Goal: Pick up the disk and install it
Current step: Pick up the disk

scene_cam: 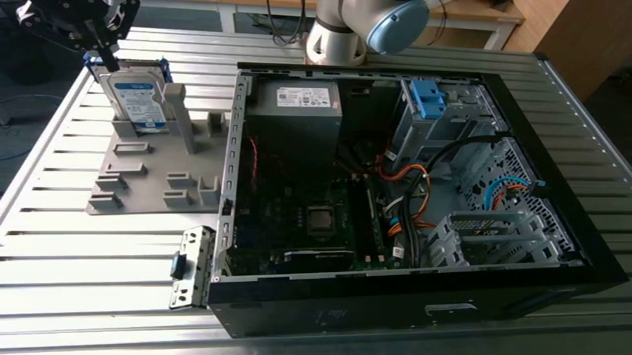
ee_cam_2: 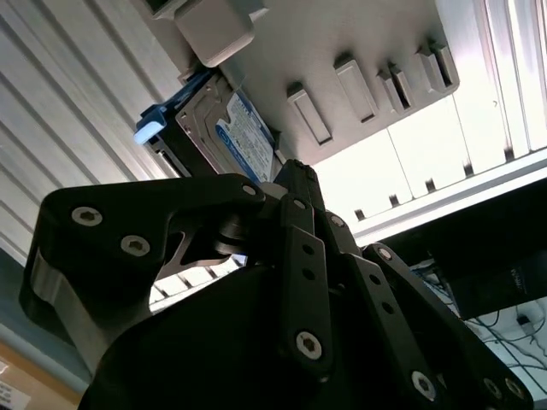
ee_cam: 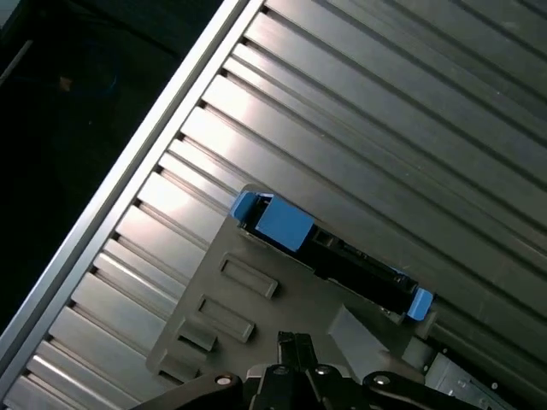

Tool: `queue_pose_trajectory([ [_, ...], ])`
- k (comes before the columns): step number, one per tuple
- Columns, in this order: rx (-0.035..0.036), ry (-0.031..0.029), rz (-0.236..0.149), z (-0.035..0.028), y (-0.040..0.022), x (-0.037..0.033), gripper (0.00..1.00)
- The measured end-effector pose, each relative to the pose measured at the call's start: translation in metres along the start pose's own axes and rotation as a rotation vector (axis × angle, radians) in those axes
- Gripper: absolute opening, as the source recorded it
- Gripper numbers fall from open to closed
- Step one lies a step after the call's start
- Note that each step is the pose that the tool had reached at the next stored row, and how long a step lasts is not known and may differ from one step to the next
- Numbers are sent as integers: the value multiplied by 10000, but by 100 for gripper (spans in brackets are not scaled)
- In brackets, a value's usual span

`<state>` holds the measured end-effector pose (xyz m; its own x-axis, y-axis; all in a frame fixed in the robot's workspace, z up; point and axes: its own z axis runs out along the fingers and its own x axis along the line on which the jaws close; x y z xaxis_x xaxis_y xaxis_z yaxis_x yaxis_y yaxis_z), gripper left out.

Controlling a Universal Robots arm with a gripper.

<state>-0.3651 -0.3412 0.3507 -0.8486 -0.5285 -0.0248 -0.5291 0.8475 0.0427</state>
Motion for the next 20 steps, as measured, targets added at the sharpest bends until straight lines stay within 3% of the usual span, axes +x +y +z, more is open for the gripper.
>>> queue_pose_trajectory([
  [20,-37,64,-1491,0,0,0,11],
])
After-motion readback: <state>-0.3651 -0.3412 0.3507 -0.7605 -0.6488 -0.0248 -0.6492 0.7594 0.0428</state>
